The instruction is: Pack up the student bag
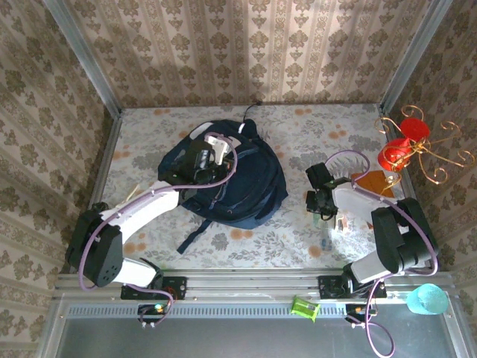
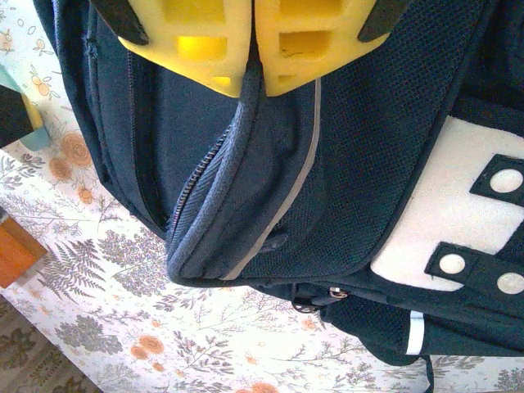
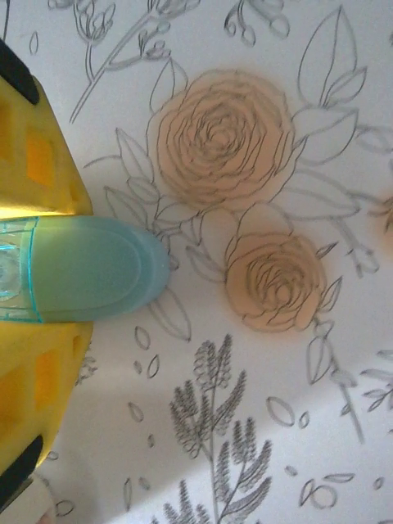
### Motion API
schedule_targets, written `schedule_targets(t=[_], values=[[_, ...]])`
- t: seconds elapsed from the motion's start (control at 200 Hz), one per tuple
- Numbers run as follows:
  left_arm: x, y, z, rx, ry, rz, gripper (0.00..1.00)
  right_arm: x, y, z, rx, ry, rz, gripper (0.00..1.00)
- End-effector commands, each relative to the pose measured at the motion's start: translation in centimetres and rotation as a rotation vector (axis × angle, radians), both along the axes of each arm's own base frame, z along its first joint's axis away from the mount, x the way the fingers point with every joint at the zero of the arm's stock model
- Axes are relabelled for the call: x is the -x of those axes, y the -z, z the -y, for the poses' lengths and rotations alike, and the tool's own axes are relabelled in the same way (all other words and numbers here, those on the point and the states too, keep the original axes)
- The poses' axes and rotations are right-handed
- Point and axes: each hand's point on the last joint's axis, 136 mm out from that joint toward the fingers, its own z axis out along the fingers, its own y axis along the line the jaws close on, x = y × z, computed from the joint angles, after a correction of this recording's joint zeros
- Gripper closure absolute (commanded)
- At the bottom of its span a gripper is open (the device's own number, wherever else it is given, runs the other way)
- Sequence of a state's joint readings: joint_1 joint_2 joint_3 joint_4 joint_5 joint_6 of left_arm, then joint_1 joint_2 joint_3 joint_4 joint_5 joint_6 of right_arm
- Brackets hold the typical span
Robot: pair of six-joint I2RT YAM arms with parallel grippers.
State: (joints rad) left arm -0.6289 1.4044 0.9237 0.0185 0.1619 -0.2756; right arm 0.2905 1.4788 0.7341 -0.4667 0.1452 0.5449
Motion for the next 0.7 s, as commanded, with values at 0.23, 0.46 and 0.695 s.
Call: schedule_targets(t=[0.23,0.46,0.695], values=[[-0.6,-2.3,-1.3,0.106,-0.045,0.021,1.00,-3.5,-13.1,-10.9,-0.433,-0.333,0.472,0.73],[0.3,-5.2,-0.7,0.205,0.022,0.035,1.00,-4.4,-18.3,-20.8,-0.711,-0.440,0.577,0.73],[0.7,-9.4,-0.3,0.290,0.051,0.046,1.00,-9.4,-16.7,-25.1,-0.805,-0.207,0.583,0.68]])
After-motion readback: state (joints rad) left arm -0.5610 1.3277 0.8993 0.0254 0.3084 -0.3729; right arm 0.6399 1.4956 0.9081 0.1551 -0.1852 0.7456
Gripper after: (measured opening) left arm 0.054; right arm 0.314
